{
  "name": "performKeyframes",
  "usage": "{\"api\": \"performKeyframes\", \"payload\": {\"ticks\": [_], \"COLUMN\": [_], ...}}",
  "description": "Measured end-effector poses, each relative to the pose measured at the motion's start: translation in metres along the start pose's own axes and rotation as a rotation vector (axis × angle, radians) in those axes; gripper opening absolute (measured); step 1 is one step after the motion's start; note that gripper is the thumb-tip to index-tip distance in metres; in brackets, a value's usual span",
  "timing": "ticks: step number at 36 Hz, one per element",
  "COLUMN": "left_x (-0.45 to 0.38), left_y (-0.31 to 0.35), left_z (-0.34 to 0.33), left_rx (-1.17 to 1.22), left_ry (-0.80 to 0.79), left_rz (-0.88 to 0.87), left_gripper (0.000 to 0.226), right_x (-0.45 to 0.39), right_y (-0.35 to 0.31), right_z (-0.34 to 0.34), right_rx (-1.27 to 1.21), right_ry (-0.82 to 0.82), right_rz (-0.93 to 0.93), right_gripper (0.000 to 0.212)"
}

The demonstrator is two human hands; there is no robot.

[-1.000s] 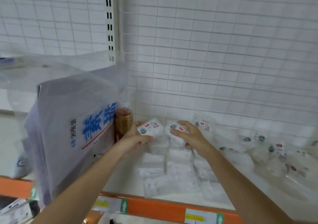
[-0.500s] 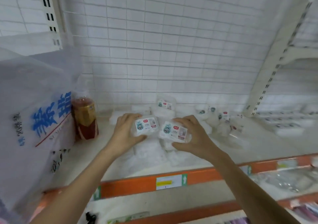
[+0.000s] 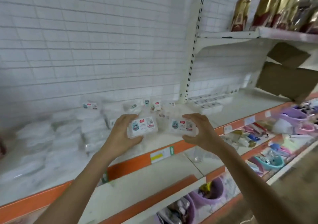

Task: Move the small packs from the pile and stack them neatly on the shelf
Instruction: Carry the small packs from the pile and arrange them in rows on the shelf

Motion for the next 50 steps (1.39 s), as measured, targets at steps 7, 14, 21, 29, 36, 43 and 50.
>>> {"api": "performKeyframes", "payload": {"ticks": [7,14,21,29,36,43,50], "left_x": [-0.052,-0.098,-0.148,-0.235,-0.335,-0.413,-0.449], "left_y": [0.078,0.137,0.168,0.164,0.151,0.124,0.092], "left_z": [-0.130,-0.233,-0.305,-0.359,-0.398,-0.424,-0.449], "left_rx": [0.054,0.050,0.041,0.052,0.041,-0.038,-0.229], "left_ry": [-0.103,-0.213,-0.256,-0.259,-0.234,-0.237,-0.302], "left_rz": [-0.065,-0.110,-0.126,-0.117,-0.068,0.024,0.151], "left_gripper": [0.082,0.066,0.067,0.069,0.069,0.068,0.072], "right_x": [0.079,0.147,0.174,0.132,0.055,-0.004,-0.054], "right_y": [0.109,0.199,0.271,0.343,0.423,0.481,0.527], "right_z": [0.069,0.111,0.132,0.161,0.195,0.219,0.217], "right_rx": [0.069,0.046,-0.001,0.027,0.109,0.105,0.052], "right_ry": [0.085,0.149,0.177,0.160,0.063,-0.010,-0.090], "right_rz": [-0.119,-0.250,-0.342,-0.307,-0.303,-0.305,-0.263], "right_gripper": [0.067,0.067,0.067,0.068,0.069,0.069,0.068]}}
Point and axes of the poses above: each hand's wrist, its own x-axis away from the middle knuckle, its own z-axis out of the back of the hand, y = z × x, the point moved 10 cm from there along -x, towards the middle knuckle, and after that the axes turned 11 degrees about -y, right-handed, at the moved point
